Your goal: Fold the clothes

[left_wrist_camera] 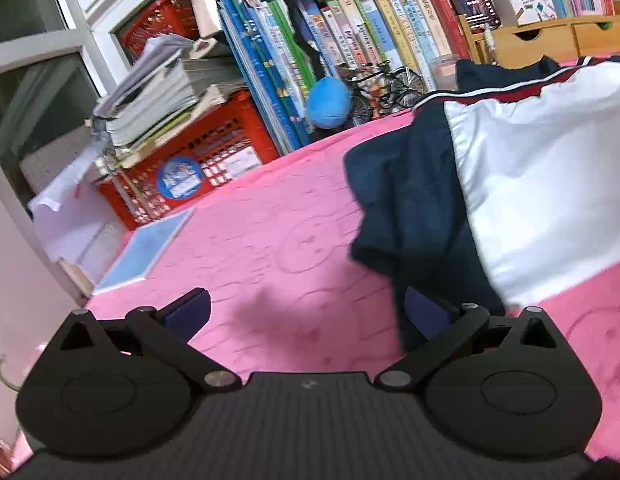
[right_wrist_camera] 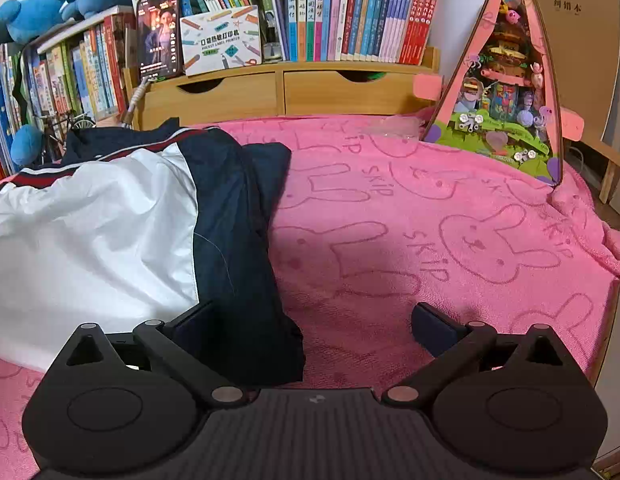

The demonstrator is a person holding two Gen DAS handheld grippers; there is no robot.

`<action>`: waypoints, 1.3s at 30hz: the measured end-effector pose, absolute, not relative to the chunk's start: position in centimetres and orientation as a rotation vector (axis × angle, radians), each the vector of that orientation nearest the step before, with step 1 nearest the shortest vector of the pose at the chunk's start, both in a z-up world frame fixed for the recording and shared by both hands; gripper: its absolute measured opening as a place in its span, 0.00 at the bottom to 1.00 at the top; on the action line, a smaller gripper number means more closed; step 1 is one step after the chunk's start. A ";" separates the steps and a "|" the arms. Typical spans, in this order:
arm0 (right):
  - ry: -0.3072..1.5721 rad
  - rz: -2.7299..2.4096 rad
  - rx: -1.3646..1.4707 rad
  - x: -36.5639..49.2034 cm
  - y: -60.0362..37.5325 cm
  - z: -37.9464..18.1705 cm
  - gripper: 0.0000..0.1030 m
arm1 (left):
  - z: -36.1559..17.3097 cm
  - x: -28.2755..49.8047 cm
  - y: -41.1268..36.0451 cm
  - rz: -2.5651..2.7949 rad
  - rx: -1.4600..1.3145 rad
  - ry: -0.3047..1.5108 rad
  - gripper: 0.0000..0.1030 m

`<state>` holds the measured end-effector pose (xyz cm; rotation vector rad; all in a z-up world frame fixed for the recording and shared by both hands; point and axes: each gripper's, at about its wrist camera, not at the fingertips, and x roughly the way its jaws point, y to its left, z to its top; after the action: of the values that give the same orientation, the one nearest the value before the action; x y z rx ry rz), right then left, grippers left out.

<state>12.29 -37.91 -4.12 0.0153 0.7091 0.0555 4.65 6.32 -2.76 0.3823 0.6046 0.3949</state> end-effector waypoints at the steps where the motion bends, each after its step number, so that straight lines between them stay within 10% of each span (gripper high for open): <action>1: 0.709 0.056 0.015 12.6 -37.9 -4.0 1.00 | -2.9 4.5 7.0 0.427 0.387 0.610 1.00; 17: 0.489 0.180 0.187 8.2 -35.9 -1.0 1.00 | 4.5 1.6 3.9 0.089 0.116 0.465 0.95; 23: 0.515 0.501 0.059 7.0 -26.8 0.6 0.51 | 5.9 6.6 -2.9 -0.210 0.074 0.483 0.52; 39: 0.649 0.480 0.023 9.5 -21.2 -2.8 0.43 | -0.5 25.4 -7.2 -0.115 0.123 0.809 0.35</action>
<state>9.52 -21.16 -2.81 0.0227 0.6492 0.4797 25.38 -7.20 -0.52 0.1233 0.8090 -0.1155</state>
